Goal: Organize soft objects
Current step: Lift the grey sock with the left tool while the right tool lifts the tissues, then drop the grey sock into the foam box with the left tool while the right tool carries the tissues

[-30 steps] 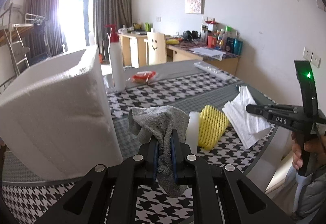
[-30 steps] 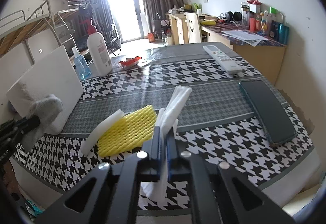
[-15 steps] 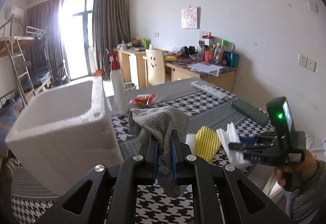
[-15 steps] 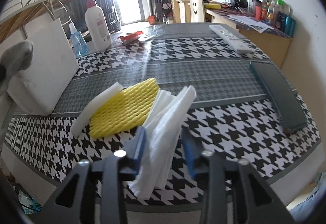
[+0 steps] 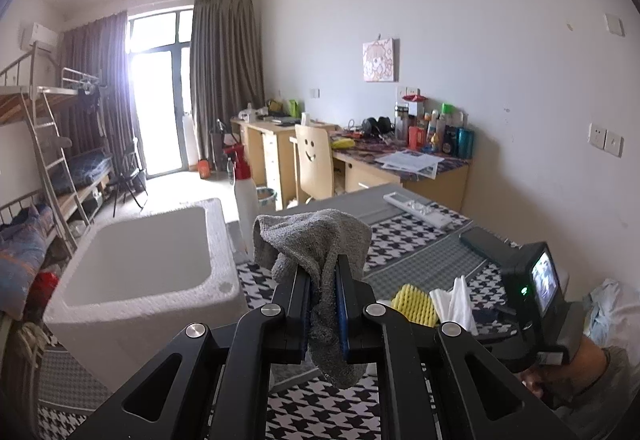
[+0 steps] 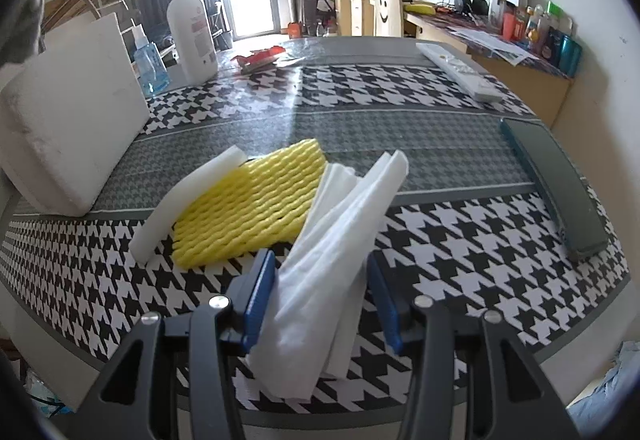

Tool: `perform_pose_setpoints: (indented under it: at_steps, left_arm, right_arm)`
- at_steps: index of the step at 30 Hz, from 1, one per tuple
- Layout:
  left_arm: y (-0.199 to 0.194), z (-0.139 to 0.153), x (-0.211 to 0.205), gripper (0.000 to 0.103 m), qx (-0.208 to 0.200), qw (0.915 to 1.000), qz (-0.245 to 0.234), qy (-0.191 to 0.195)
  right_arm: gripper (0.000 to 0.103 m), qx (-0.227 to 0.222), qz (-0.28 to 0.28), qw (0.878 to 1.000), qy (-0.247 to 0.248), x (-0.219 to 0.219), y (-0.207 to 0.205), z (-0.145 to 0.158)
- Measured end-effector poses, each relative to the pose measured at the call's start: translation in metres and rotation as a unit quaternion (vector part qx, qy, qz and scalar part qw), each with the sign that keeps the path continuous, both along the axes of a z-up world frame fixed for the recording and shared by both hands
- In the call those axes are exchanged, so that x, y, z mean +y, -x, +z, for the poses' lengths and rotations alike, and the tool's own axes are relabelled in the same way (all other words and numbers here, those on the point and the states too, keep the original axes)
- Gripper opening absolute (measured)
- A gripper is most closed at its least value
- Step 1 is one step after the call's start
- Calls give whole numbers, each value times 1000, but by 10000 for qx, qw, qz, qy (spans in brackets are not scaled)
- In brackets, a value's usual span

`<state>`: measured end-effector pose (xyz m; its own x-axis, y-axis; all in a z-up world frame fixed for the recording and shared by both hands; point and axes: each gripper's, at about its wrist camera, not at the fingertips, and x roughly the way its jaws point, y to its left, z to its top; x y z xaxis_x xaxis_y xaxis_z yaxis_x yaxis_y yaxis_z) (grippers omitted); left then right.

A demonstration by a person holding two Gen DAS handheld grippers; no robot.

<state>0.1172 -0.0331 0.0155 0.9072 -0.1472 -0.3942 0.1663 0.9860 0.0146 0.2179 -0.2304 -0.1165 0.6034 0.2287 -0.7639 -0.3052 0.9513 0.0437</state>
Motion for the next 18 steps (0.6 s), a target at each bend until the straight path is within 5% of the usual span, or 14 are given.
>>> perform_pose_setpoints:
  at_steps: [3, 7, 18]
  left_arm:
    - [2, 3, 1, 12, -67, 10000, 23, -21]
    - [1, 6, 4, 12, -112, 9999, 96, -27]
    - [-1, 19, 15, 12, -309, 9990, 308, -63]
  right_arm:
    - [47, -55, -10, 9999, 157, 5, 1, -1]
    - [10, -101, -79, 9995, 278, 8, 1, -1]
    - [9, -288, -131, 9992, -225, -11, 3, 19]
